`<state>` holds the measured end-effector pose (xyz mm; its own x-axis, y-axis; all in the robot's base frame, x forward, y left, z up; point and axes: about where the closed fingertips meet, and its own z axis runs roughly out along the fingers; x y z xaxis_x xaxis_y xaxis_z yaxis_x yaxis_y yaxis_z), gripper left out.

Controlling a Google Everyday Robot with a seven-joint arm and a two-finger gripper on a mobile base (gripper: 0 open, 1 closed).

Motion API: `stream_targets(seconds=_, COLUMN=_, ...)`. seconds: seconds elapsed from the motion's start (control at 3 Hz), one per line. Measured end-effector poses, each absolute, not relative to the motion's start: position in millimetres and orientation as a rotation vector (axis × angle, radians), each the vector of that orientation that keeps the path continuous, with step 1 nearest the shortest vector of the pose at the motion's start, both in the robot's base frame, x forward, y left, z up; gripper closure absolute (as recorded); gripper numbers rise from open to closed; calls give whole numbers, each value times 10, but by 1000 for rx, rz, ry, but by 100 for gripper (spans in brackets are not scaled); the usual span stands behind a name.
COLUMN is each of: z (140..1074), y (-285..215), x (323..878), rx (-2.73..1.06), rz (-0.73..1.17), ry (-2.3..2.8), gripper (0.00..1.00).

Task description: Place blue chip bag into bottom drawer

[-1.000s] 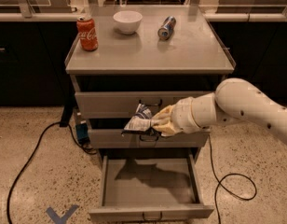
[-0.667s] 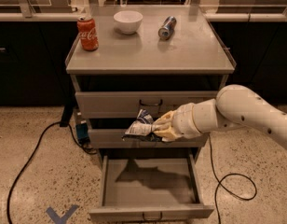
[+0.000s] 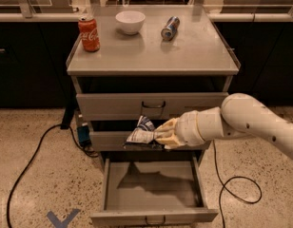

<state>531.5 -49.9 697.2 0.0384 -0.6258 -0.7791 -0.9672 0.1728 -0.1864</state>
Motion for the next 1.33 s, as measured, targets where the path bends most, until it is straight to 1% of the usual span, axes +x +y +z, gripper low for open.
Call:
stream_targets(seconds=0.67, z=6032, y=-512, x=5033, rx=-1558, rz=628, ry=1562, gripper=100)
stream_targets(seconds=1.33, z=5164, y=-756, x=4818, rx=-1482, rz=692, ry=1694, gripper=100)
